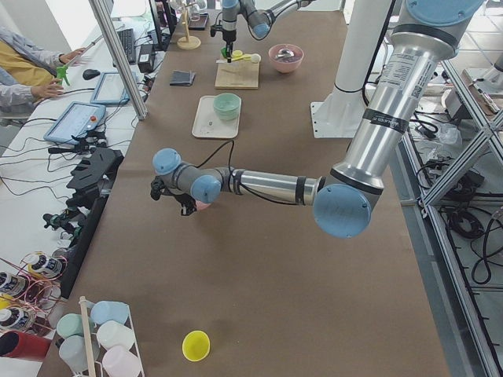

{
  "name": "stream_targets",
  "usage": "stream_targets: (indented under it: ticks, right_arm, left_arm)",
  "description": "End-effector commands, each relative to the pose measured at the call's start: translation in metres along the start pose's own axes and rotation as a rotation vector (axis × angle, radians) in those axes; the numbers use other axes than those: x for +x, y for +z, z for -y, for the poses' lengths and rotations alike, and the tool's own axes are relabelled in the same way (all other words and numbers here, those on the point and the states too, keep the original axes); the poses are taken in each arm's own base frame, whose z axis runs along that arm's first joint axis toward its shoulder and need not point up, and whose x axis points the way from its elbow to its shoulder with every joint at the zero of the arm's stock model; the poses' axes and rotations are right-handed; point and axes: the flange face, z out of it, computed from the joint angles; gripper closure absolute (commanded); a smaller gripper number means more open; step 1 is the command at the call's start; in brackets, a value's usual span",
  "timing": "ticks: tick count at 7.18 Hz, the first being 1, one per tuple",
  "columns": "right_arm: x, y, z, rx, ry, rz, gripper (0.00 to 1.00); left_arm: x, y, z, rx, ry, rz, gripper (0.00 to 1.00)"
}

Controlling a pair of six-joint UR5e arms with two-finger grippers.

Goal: Stack pink bowl on green and place spoon
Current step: 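Carry pink bowl onto green bowl with left gripper while right lifts spoon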

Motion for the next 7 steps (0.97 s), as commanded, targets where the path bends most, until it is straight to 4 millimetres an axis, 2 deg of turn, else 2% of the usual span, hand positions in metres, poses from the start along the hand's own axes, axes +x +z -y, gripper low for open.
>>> stream_targets:
  ticks: [1,2,3,4,5,6,7]
  right_arm:
    - [-0.001,-0.037,0.024,0.017,0.019,0.049,1.00]
    - [-0.004,-0.048,0.027,0.029,0.019,0.061,1.00]
    - [-0.010,-0.050,0.027,0.034,0.016,0.066,1.00]
    - [-0.011,-0.051,0.028,0.035,0.017,0.068,1.00]
    - [-0.018,-0.057,0.028,0.044,0.011,0.077,1.00]
    - [-0.028,-0.063,0.027,0.049,0.001,0.090,1.00]
    - [-0.050,-0.065,0.025,0.050,-0.006,0.108,1.00]
  left_arm:
    - [0.171,-0.020,0.012,0.015,-0.098,-0.099,1.00]
    - [0.252,-0.030,0.017,0.024,-0.143,-0.138,1.00]
    - [0.328,-0.018,0.005,0.043,-0.173,-0.143,1.00]
    - [0.380,-0.017,-0.003,0.057,-0.182,-0.153,1.00]
    - [0.434,-0.006,-0.009,0.069,-0.177,-0.144,1.00]
    - [0.463,0.012,-0.030,0.053,-0.175,-0.136,1.00]
    - [0.479,0.026,-0.047,0.025,-0.164,-0.139,1.00]
